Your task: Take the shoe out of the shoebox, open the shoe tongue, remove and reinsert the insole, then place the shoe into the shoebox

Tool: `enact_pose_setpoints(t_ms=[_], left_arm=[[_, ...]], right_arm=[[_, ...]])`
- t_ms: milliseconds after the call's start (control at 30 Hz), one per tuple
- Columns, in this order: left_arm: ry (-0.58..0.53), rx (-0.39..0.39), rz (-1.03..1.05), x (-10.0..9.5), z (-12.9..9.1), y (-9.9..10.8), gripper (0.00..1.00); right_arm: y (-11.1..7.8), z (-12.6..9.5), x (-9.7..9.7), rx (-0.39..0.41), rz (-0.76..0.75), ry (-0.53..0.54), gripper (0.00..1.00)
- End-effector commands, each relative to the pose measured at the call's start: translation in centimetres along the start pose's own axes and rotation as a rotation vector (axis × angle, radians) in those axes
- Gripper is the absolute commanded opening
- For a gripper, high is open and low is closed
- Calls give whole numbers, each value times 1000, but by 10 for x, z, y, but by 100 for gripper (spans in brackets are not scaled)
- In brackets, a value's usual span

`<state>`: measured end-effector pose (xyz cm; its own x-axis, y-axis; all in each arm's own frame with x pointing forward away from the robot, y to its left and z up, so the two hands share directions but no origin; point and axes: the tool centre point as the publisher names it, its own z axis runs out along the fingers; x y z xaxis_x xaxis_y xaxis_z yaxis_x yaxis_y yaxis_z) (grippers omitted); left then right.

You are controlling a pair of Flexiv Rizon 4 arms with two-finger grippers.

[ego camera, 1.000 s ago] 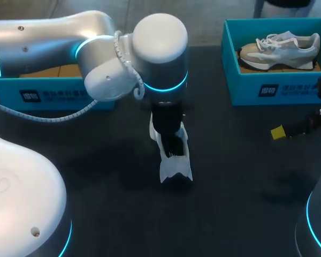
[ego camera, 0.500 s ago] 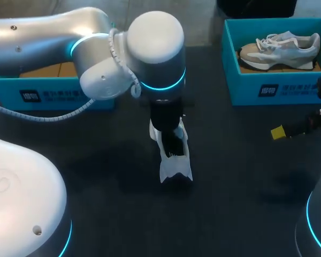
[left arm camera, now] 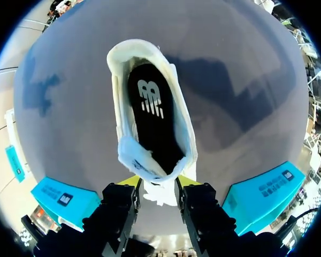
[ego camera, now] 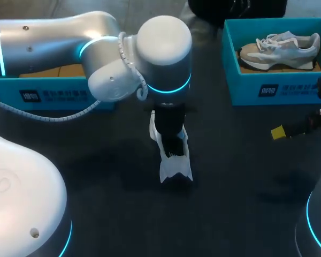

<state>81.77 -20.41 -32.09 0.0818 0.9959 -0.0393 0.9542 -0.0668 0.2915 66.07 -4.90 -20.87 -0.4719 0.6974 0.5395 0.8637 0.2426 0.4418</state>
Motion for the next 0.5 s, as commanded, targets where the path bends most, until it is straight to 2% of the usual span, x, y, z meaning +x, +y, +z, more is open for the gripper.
enact_pose_setpoints(t_ms=[33, 267, 500], left_arm=[[-5, 8, 9, 6, 0, -10, 39], [-15, 24, 24, 10, -6, -25, 40], [-32, 8, 26, 7, -21, -17, 43]], right_arm=[[-1, 0, 1, 0, 1, -3, 100], [-1, 0, 1, 0, 1, -3, 100], [-1, 0, 1, 0, 1, -3, 100]])
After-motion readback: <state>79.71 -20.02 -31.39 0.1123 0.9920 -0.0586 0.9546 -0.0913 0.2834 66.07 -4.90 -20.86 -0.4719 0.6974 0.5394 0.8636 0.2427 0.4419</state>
